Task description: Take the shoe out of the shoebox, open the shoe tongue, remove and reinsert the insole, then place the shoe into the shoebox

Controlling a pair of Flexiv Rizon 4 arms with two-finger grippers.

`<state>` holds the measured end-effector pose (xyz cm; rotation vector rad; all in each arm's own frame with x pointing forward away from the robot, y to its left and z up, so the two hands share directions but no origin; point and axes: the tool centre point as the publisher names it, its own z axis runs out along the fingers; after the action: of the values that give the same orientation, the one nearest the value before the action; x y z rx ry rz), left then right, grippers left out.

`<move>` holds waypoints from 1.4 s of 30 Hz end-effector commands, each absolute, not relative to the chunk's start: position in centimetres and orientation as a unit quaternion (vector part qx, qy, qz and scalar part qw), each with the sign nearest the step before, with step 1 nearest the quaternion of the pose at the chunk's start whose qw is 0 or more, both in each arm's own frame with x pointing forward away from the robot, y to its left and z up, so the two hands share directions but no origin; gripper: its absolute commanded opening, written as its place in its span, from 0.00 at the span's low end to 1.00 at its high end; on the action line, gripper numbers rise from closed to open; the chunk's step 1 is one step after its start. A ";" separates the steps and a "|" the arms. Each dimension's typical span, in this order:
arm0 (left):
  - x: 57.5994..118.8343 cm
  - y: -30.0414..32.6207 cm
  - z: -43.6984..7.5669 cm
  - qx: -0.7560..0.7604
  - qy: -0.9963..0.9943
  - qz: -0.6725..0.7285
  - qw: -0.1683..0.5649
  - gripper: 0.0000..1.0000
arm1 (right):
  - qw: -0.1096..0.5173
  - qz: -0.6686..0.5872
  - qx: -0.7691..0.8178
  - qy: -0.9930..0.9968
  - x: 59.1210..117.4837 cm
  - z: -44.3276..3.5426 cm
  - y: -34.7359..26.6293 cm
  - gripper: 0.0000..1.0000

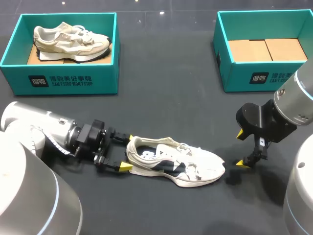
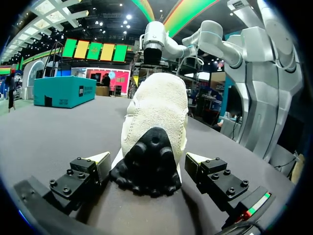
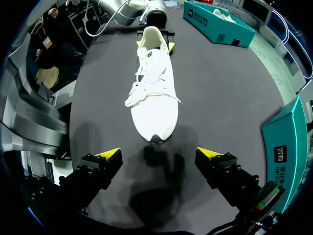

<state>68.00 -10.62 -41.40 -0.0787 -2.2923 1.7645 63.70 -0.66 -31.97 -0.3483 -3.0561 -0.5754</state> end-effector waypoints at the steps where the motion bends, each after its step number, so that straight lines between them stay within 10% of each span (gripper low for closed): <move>1: 68.0 -11.3 -41.8 -0.028 -0.786 0.605 0.125 1.00 | 0.005 -0.184 -0.111 -0.977 63.6 -32.0 -0.7 1.00; 42: 67.7 -14.9 -42.4 -0.075 -0.769 0.620 0.138 1.00 | 0.005 -0.184 -0.111 -0.977 63.6 -32.0 -0.7 1.00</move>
<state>67.73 -14.42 -42.06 -0.2137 -2.2277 1.7913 63.70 -0.66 -31.97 -0.3483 -3.0561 -0.5754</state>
